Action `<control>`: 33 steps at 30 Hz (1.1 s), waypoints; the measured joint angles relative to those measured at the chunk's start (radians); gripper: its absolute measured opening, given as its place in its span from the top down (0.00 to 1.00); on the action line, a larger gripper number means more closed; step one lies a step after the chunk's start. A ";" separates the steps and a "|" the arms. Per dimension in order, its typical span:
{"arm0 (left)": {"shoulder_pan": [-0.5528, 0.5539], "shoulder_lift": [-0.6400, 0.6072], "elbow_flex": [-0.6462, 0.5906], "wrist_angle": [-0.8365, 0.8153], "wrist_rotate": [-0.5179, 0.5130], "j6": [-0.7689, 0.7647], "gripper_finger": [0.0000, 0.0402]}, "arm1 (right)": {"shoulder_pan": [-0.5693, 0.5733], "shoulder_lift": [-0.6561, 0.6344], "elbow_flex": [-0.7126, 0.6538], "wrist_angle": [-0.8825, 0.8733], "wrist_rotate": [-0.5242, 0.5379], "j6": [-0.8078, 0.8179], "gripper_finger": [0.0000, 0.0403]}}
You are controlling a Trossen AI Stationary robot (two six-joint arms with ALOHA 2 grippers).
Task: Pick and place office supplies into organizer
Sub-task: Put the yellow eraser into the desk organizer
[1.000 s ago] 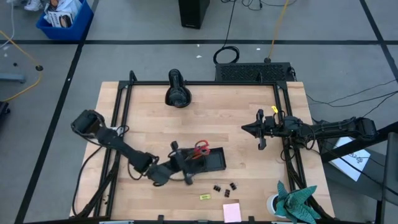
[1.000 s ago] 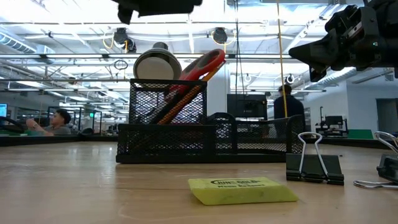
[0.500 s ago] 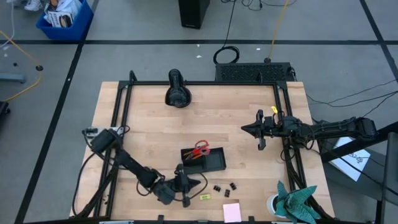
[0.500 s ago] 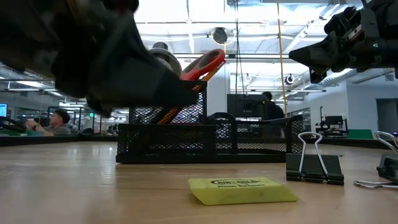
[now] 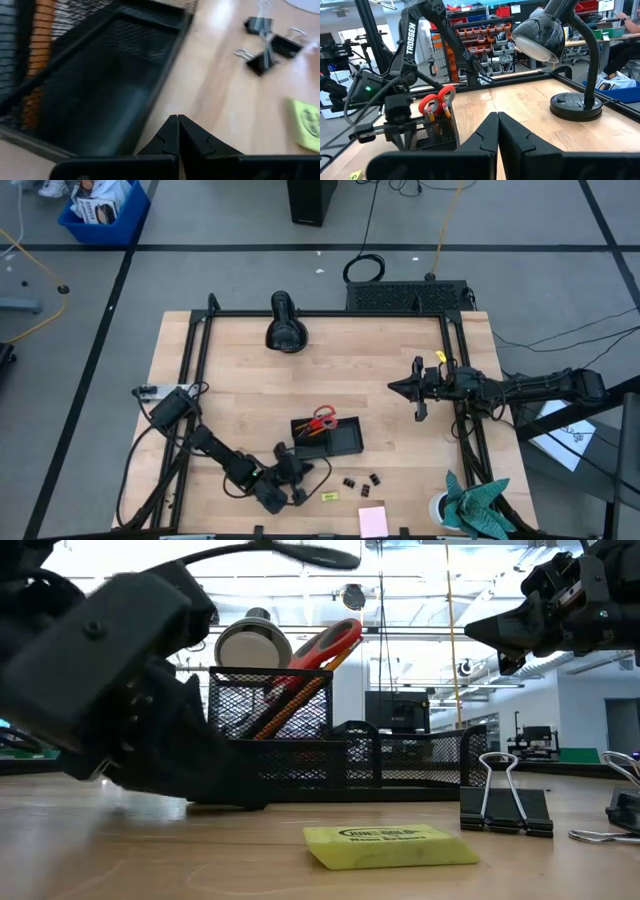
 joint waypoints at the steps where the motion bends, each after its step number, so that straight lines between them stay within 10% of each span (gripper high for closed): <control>1: 0.002 0.000 0.001 -0.014 -0.006 -0.020 0.99 | 0.000 0.000 0.000 0.000 0.000 0.000 0.99; 33: 0.021 0.000 0.132 0.056 0.023 0.293 0.99 | 0.000 0.001 0.000 -0.020 -0.003 -0.024 0.99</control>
